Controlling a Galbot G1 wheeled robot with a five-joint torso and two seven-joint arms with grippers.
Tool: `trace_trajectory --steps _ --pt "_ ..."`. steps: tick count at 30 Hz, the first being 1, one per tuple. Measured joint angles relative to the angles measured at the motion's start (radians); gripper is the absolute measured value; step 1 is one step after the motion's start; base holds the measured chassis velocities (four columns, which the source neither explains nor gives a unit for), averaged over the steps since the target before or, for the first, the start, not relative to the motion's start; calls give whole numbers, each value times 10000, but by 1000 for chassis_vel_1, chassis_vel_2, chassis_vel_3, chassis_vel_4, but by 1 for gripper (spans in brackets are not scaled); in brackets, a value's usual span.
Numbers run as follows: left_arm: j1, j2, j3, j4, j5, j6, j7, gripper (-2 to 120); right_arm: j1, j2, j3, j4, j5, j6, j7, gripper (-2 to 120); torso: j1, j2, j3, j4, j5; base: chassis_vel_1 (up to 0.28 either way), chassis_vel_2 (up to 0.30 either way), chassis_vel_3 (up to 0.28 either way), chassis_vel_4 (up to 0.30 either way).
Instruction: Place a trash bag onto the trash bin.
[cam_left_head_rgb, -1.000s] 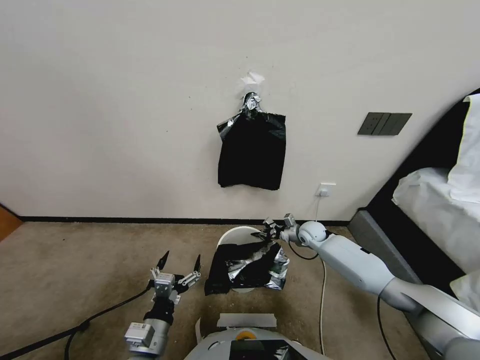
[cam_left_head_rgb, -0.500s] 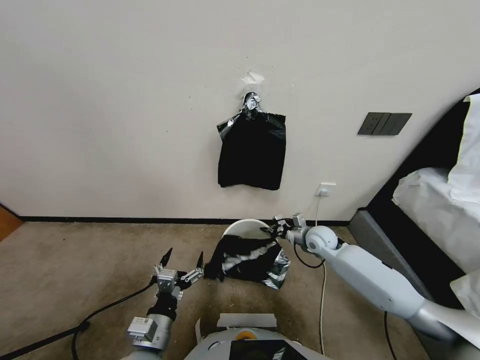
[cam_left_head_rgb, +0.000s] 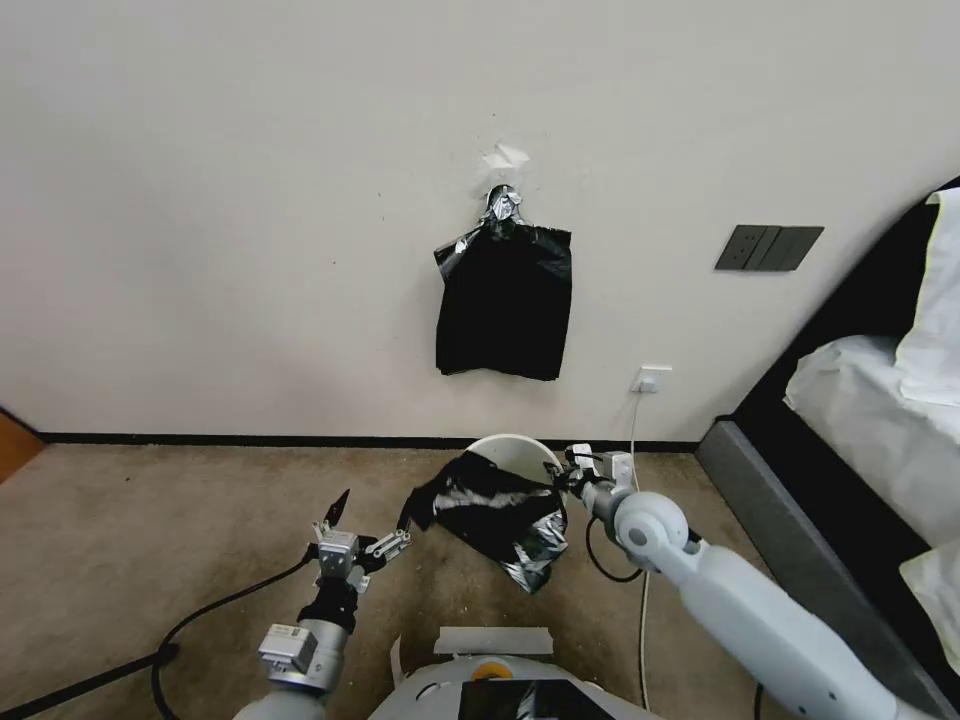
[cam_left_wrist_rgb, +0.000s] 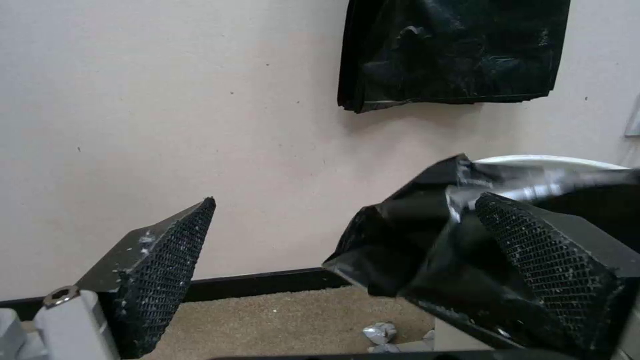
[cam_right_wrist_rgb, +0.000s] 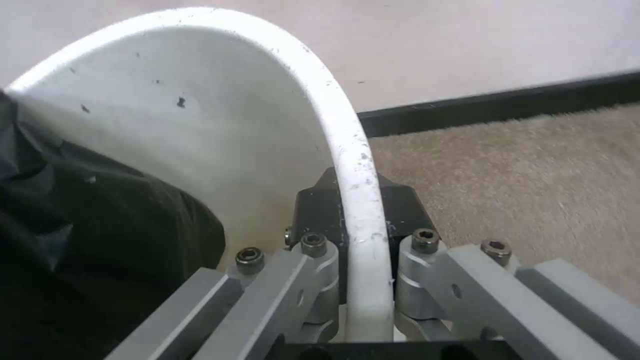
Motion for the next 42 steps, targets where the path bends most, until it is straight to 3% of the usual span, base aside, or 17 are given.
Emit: trace_trajectory --steps 4,11,27,33,36,42 --pt "-122 10 8 54 -14 31 -23 100 -526 592 139 82 -302 339 913 4 0 0 1 -1 0 0 0 0 0" --pt "-275 10 98 170 -34 99 -56 100 -1145 1269 226 47 -775 958 1566 4 0 0 1 0 0 0 0 0 0" --pt "-277 26 62 155 -61 205 -76 100 -1878 2281 -274 -367 -1321 1620 1362 4 0 0 1 -1 0 0 0 0 0" --pt "-271 25 70 140 -61 205 -77 100 -2006 2317 -299 -353 -1315 1624 1427 4 0 0 1 -1 0 0 0 0 0" --pt "-279 14 111 138 -61 204 -77 100 -2109 2329 -313 -324 -1344 1625 1417 8 0 1 0 -2 0 0 0 0 0" --pt "-287 -35 226 136 -46 204 -77 100 -2276 2133 -289 -104 -1783 1598 1227 32 0 1 1 -2 1 0 0 0 0"
